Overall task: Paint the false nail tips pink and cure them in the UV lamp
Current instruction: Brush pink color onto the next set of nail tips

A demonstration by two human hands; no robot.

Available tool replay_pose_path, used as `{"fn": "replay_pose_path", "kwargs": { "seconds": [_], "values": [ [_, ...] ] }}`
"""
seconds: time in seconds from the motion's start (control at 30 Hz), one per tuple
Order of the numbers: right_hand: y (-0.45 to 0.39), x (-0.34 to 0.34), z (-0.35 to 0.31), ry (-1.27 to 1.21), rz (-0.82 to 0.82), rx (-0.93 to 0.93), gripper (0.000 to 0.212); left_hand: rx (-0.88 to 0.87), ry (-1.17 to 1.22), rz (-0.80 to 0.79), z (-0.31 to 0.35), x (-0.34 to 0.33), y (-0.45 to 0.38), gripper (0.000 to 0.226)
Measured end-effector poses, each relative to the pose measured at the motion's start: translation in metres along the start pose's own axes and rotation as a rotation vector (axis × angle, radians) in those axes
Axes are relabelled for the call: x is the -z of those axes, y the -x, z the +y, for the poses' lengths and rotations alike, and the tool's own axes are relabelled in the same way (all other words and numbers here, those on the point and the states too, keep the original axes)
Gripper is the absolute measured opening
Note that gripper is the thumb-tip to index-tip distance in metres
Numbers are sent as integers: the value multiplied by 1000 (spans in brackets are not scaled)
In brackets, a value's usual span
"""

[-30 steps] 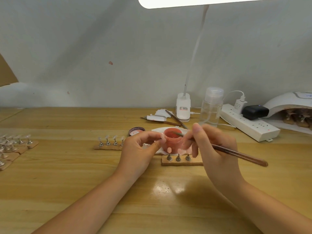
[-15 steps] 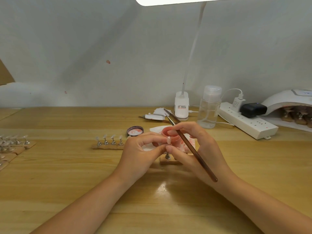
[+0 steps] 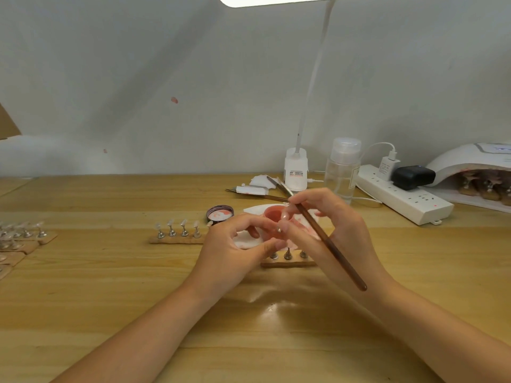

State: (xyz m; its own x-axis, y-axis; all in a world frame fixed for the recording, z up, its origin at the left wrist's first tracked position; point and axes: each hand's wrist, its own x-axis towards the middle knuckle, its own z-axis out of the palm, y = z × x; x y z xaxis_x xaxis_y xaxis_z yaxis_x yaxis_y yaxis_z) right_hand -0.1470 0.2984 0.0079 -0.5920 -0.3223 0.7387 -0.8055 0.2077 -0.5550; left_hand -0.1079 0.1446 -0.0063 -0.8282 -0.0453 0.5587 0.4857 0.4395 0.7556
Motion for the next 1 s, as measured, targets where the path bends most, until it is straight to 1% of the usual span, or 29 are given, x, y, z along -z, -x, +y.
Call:
{"fn": "replay_pose_path", "kwargs": {
  "seconds": [0.13, 0.27, 0.37, 0.43, 0.53, 0.7, 0.87, 0.93, 1.0],
  "values": [
    [-14, 23, 1, 26, 62, -71, 29, 90, -56, 14, -2, 1, 1, 47],
    [-4, 43, 10, 78, 4, -125, 24, 147, -187, -118, -8, 5, 1, 56],
    [11, 50, 19, 122, -55, -149, 28, 167, -232, -181, -13, 7, 1, 52],
    [16, 54, 27, 127, -87, -164, 24, 166, -223, -188, -16, 6, 1, 47],
    [20, 58, 34, 150, -127, -156, 30, 159, -219, -200, -17, 5, 2, 44],
    [23, 57, 37, 150, -212, -161, 30, 158, -214, -202, -17, 5, 2, 39],
    [24, 58, 36, 150, -232, -184, 29, 141, -230, -213, -16, 6, 3, 39],
    [24, 61, 33, 181, -235, -213, 36, 134, -239, -213, -16, 6, 3, 39],
    [24, 66, 33, 274, -248, -206, 39, 125, -254, -216, -16, 6, 3, 40]
  ]
}}
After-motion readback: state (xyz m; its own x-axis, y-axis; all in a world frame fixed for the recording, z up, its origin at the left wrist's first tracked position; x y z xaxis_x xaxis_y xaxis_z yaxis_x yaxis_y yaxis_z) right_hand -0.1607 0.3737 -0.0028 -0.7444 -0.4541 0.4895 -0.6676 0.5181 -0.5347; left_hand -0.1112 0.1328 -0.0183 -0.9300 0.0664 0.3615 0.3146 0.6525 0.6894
